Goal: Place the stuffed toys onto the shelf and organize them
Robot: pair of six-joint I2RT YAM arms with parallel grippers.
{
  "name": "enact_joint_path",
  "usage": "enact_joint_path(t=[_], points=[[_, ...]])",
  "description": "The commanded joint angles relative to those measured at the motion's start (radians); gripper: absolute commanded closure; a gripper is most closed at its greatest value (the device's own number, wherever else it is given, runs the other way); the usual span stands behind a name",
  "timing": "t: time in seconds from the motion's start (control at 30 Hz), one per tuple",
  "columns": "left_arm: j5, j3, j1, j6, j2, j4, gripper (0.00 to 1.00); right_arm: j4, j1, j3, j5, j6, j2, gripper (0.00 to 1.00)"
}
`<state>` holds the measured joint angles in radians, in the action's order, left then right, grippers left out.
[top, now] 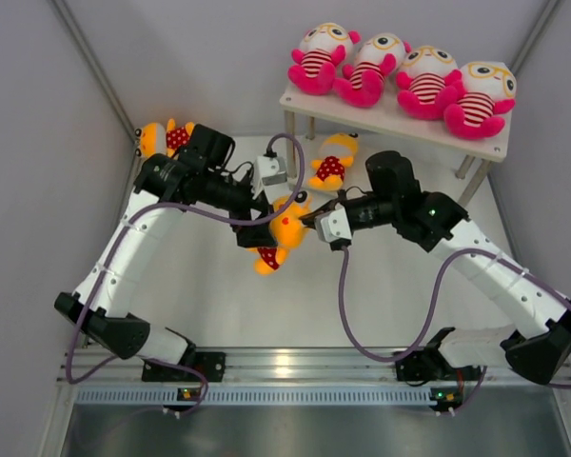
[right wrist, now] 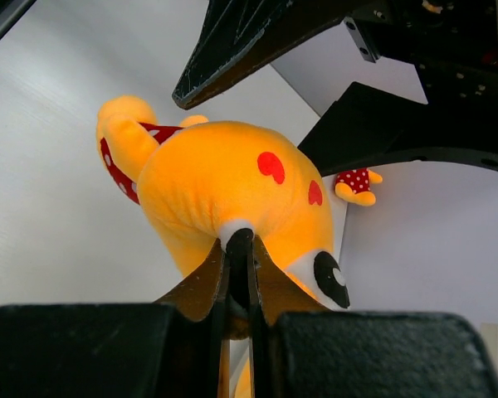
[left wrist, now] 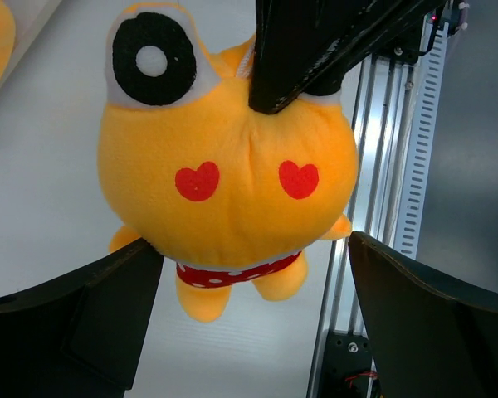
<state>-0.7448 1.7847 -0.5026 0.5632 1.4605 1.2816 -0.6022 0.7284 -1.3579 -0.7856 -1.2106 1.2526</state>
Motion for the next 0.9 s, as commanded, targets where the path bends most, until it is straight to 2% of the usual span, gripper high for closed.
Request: enact_joint_path(t=[0.0, 0.13, 0.27, 0.3, 0.33, 0.4, 0.43, 0.5, 0.57, 0.63, 0.67, 0.7, 0.73, 0.77, 0.83, 0.87], points=[[-0.065, 0.001, -0.013, 0.011, -0.045, -0.021, 0.02, 0.025, 0.003, -0.041, -0.004, -0.034, 0.007, 1.00], [-0.051, 0.019, -0.013, -0.019, 0.006, -0.022, 0.04, 0.103, 0.005, -0.012, -0.061, 0.000, -0.015, 1.00], [-0.044, 0.076, -0.014, -0.063, 0.069, -0.025, 0.18, 0.114, 0.005, -0.018, -0.112, 0.005, -0.013, 1.00], [-0.048, 0.094, -0.016, -0.084, 0.081, -0.030, 0.26, 0.116, 0.005, -0.018, -0.121, 0.005, -0.012, 1.00], [-0.053, 0.100, -0.016, -0.091, 0.096, -0.030, 0.43, 0.119, 0.005, -0.017, -0.129, 0.006, -0.012, 1.00], [-0.062, 0.094, -0.019, -0.101, 0.103, -0.030, 0.63, 0.149, 0.005, 0.000, -0.141, 0.028, -0.015, 1.00], [-0.062, 0.087, -0.020, -0.100, 0.103, -0.030, 0.83, 0.185, 0.005, 0.011, -0.138, 0.034, -0.019, 1.00], [-0.059, 0.065, -0.025, -0.102, 0.097, -0.030, 1.00, 0.220, 0.005, 0.045, -0.122, 0.051, -0.027, 1.00], [-0.051, 0.045, -0.025, -0.102, 0.081, -0.030, 1.00, 0.252, 0.000, 0.062, -0.119, 0.063, -0.022, 1.00], [-0.032, 0.001, -0.025, -0.111, 0.061, -0.048, 1.00, 0.319, -0.006, 0.080, -0.080, 0.147, -0.018, 0.99], [-0.009, -0.039, -0.025, -0.162, 0.043, -0.107, 1.00, 0.458, -0.006, 0.130, -0.007, 0.287, -0.028, 0.92], [0.030, -0.053, -0.024, -0.196, 0.037, -0.140, 1.00, 0.551, -0.006, 0.163, 0.044, 0.366, -0.039, 0.79], [0.114, -0.065, -0.024, -0.225, 0.034, -0.174, 1.00, 0.637, -0.006, 0.230, 0.096, 0.450, -0.065, 0.51], [0.171, -0.077, -0.021, -0.290, 0.035, -0.218, 1.00, 0.759, -0.007, 0.259, 0.200, 0.609, -0.079, 0.38], [0.261, -0.077, -0.014, -0.348, 0.046, -0.252, 1.00, 0.806, -0.006, 0.304, 0.297, 0.741, -0.107, 0.15], [0.328, -0.076, -0.007, -0.393, 0.047, -0.263, 1.00, 0.806, -0.004, 0.325, 0.383, 0.854, -0.128, 0.12]])
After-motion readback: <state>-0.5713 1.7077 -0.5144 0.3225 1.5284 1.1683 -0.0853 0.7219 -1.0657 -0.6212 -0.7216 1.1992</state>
